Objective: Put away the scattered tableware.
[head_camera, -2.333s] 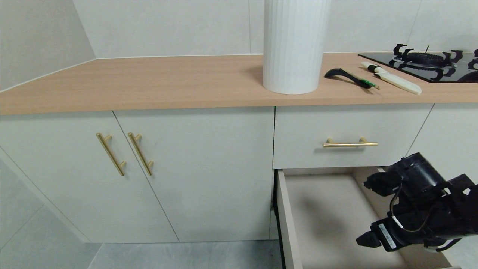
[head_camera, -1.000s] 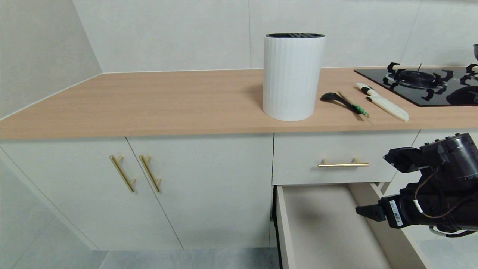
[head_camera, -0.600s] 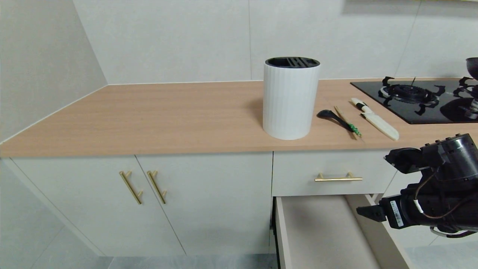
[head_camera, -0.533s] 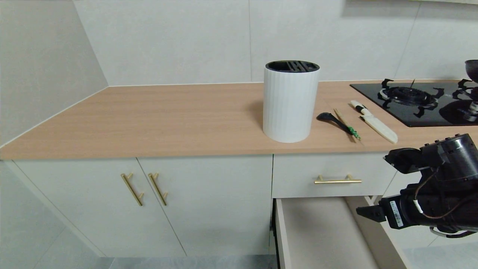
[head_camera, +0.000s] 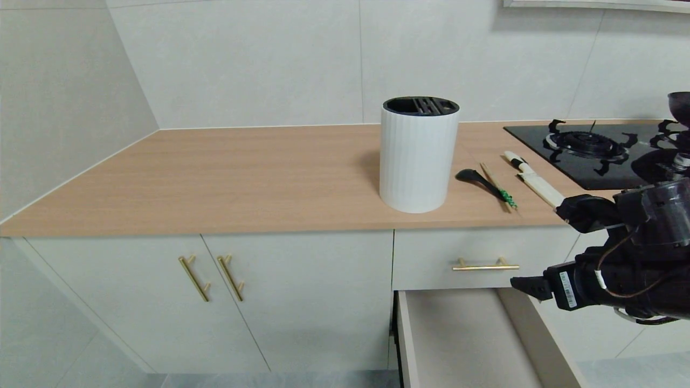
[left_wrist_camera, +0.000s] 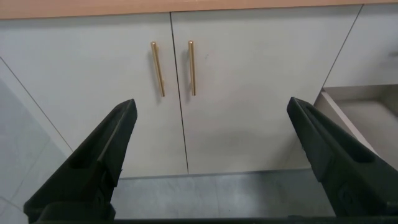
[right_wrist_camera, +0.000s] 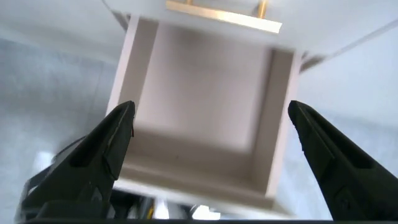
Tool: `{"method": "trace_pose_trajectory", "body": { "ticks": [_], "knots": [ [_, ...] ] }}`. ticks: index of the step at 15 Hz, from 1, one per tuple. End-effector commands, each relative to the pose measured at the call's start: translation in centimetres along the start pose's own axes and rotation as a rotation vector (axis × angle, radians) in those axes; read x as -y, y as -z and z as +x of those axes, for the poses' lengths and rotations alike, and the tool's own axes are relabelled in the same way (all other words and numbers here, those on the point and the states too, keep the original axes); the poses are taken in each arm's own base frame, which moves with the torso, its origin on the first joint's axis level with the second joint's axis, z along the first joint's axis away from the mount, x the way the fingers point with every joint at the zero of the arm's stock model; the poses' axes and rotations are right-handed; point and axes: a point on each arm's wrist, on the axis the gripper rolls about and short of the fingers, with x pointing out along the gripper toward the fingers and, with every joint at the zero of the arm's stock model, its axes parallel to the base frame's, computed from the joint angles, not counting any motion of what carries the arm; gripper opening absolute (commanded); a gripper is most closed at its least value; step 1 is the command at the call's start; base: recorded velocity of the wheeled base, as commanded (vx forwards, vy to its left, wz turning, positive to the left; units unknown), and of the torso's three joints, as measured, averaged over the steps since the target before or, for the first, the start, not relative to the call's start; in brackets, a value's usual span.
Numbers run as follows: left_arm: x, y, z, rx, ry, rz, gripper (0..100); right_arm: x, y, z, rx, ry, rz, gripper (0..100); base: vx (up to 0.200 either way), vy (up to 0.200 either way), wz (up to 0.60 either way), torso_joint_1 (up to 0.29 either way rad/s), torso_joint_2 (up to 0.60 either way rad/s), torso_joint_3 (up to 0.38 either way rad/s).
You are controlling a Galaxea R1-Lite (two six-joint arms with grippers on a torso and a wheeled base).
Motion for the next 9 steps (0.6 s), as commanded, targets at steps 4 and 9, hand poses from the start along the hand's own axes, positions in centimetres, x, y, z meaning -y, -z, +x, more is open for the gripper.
{"method": "trace_pose_trajectory", "body": {
  "ticks": [4, 9],
  "knots": [
    [0.0, 0.0, 0.0, 0.000, 0.000, 0.000, 100, 1.4, -6.9, 2.1, 0.154, 0.056, 0.055, 100, 0.000, 0.000, 0.00, 0.000, 0.00, 0.000],
    [0.0, 0.0, 0.0, 0.000, 0.000, 0.000, 100, 2.0, -8.6, 5.3, 0.173, 0.094, 0.119, 100, 0.000, 0.000, 0.00, 0.000, 0.00, 0.000]
  ]
}}
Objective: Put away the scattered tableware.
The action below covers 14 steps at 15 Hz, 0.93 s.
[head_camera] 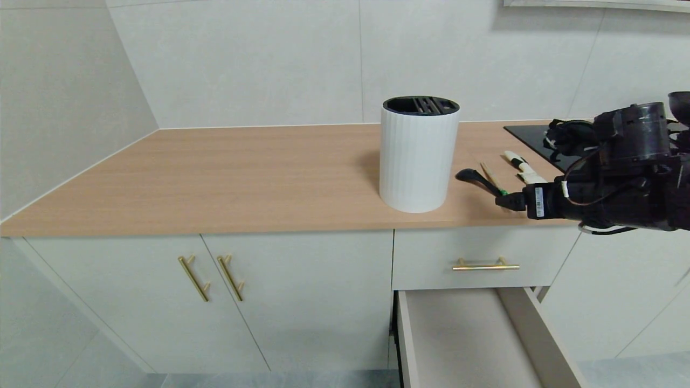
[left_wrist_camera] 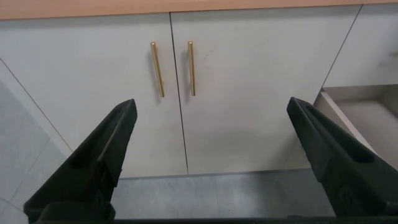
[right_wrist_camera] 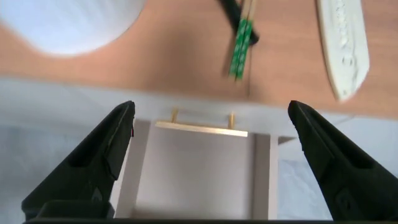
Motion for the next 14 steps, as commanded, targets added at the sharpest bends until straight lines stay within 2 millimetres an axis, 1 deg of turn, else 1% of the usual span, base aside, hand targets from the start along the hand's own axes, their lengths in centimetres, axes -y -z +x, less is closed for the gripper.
{"method": "trace_pose_trajectory", "body": {
  "ticks": [1, 2, 3, 4, 13, 14],
  "knots": [
    [0.0, 0.0, 0.0, 0.000, 0.000, 0.000, 100, 0.4, 0.5, 2.8, -0.020, 0.039, 0.020, 100, 0.000, 0.000, 0.00, 0.000, 0.00, 0.000],
    [0.0, 0.0, 0.0, 0.000, 0.000, 0.000, 100, 0.3, 0.4, 4.6, 0.051, 0.096, 0.057, 100, 0.000, 0.000, 0.00, 0.000, 0.00, 0.000],
    [0.0, 0.0, 0.0, 0.000, 0.000, 0.000, 100, 0.3, 0.8, 5.7, 0.067, 0.125, 0.065, 100, 0.000, 0.000, 0.00, 0.000, 0.00, 0.000],
    [0.0, 0.0, 0.0, 0.000, 0.000, 0.000, 100, 0.2, 1.0, 6.3, 0.071, 0.133, 0.066, 100, 0.000, 0.000, 0.00, 0.000, 0.00, 0.000],
    [0.0, 0.0, 0.0, 0.000, 0.000, -0.001, 100, 0.2, 1.2, 7.2, 0.067, 0.140, 0.068, 100, 0.000, 0.000, 0.00, 0.000, 0.00, 0.000],
    [0.0, 0.0, 0.0, 0.000, 0.000, 0.000, 100, 0.4, 1.6, 7.9, 0.052, 0.148, 0.069, 100, 0.000, 0.000, 0.00, 0.000, 0.00, 0.000]
  ]
}}
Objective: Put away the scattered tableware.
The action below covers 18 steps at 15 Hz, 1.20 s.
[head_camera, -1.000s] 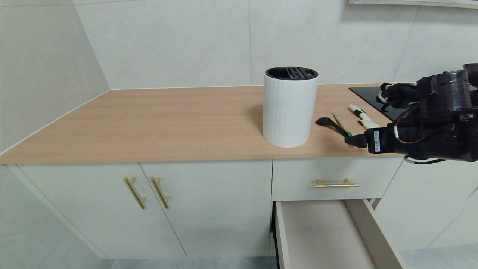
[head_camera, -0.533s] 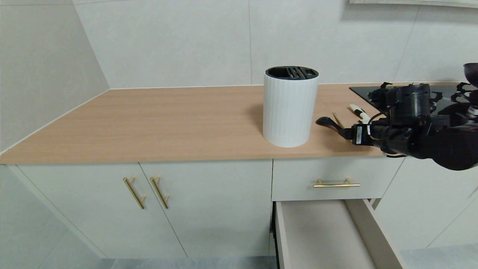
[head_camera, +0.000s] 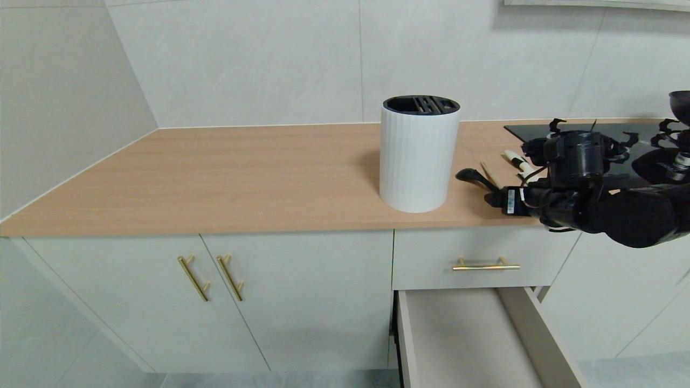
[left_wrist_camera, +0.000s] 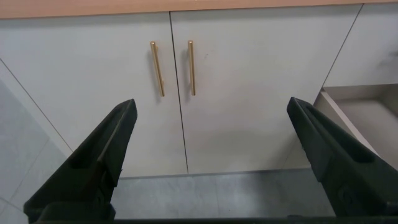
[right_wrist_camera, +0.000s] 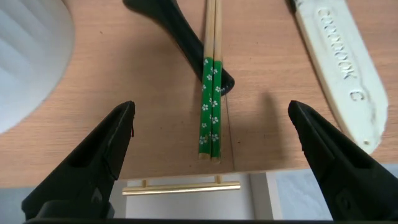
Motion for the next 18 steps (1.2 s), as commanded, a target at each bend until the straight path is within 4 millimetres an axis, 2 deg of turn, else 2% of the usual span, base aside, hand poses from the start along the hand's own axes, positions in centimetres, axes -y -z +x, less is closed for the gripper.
{"method": "trace_pose_trajectory", "body": {
  "ticks": [1, 6, 7, 15, 18],
  "knots": [
    [0.0, 0.0, 0.0, 0.000, -0.001, 0.000, 100, 0.0, 0.4, 0.7, -0.014, 0.006, -0.002, 100, 0.000, 0.000, 0.00, 0.000, 0.00, 0.000],
    [0.0, 0.0, 0.0, 0.000, -0.001, 0.000, 100, 0.1, 0.4, 1.1, -0.014, 0.010, 0.005, 100, 0.000, 0.000, 0.00, 0.000, 0.00, 0.000],
    [0.0, 0.0, 0.0, 0.000, -0.001, 0.000, 100, 0.1, 0.4, 1.0, -0.012, 0.010, 0.006, 0, 0.000, 0.000, 0.00, 0.000, 0.00, 0.000],
    [0.0, 0.0, 0.0, 0.002, -0.001, 0.000, 100, 0.1, 0.0, 0.3, 0.002, 0.004, 0.015, 0, 0.000, 0.000, 0.00, 0.000, 0.00, 0.000],
    [0.0, 0.0, 0.0, 0.000, -0.001, 0.000, 100, 0.5, -0.8, -1.2, 0.025, 0.001, 0.022, 0, 0.000, 0.000, 0.00, 0.000, 0.00, 0.000]
  ]
}}
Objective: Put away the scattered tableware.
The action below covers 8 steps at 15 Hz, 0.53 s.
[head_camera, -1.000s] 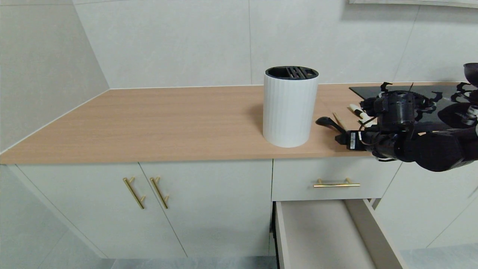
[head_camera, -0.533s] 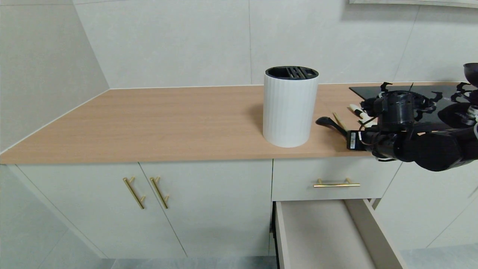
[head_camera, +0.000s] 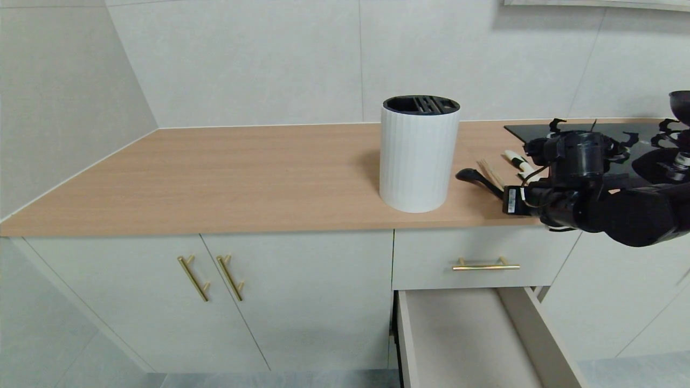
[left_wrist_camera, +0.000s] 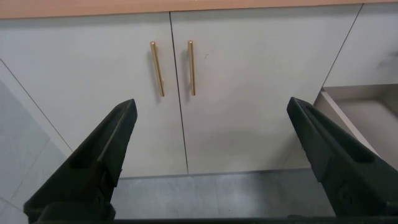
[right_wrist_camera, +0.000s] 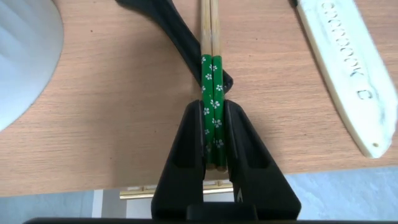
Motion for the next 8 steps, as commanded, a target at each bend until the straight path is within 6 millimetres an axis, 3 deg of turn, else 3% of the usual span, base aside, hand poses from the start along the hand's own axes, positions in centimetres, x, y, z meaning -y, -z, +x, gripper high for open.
{"method": "trace_pose_trajectory", "body": {
  "ticks": [1, 4, 8],
  "knots": [
    [0.0, 0.0, 0.0, 0.000, 0.000, 0.000, 100, 0.3, -0.9, -1.8, 0.031, -0.008, 0.007, 0, 0.000, 0.000, 0.00, 0.000, 0.00, 0.000],
    [0.0, 0.0, 0.0, 0.000, 0.000, 0.000, 100, 0.9, -2.8, -7.9, 0.076, -0.047, 0.012, 0, 0.000, 0.000, 0.00, 0.000, 0.00, 0.000],
    [0.0, 0.0, 0.0, 0.000, 0.000, 0.000, 100, 3.0, -3.1, -16.1, 0.012, -0.090, 0.009, 0, 0.000, 0.000, 0.00, 0.000, 0.00, 0.000]
  ]
}}
